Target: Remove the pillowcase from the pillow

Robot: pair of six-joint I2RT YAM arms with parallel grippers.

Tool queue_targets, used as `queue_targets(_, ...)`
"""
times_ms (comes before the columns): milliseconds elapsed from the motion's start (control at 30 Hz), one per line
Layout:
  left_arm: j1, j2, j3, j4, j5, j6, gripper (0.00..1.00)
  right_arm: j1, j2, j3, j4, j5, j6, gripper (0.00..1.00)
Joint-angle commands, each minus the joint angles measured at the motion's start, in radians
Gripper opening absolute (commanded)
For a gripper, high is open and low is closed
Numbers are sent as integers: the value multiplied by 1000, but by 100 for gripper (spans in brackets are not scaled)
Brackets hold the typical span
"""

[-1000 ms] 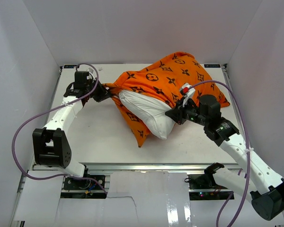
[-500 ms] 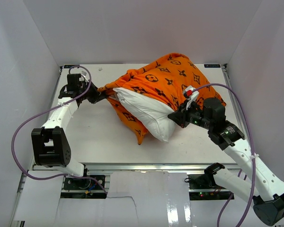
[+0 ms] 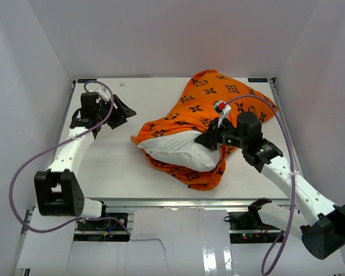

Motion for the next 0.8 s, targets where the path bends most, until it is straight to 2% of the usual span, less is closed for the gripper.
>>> queue_targets(0, -10, -221, -19, -3, -87, -3, 73, -6, 39, 70, 211, 5, 95, 8)
queue_targets(67, -10, -302, -22, -31, -115, -19, 77, 5, 94, 87, 241, 23, 105, 8)
queue_targets(133, -11, -339, -38, -49, -82, -35, 77, 23, 157, 107, 245, 52, 108, 8)
queue_targets(233, -60, -402, -140, 28, 24, -117, 77, 63, 226, 138, 283, 122, 123, 8)
queue_targets(300, -109, -416, -182, 96, 23, -153, 79, 92, 254, 165, 300, 175, 128, 8)
queue_targets(333, -160, -407, -196, 102, 11, -157, 80, 127, 281, 179, 303, 240, 128, 8)
queue_targets(433, -220, -344, -202, 122, 15, -169, 82, 198, 326, 234, 329, 379, 125, 8)
queue_targets(567, -263, -292, -226, 136, -27, -197, 83, 269, 373, 280, 346, 520, 117, 8)
queue_targets(767, -266, -260, -289, 182, -54, -259, 89, 286, 404, 245, 396, 538, 128, 8)
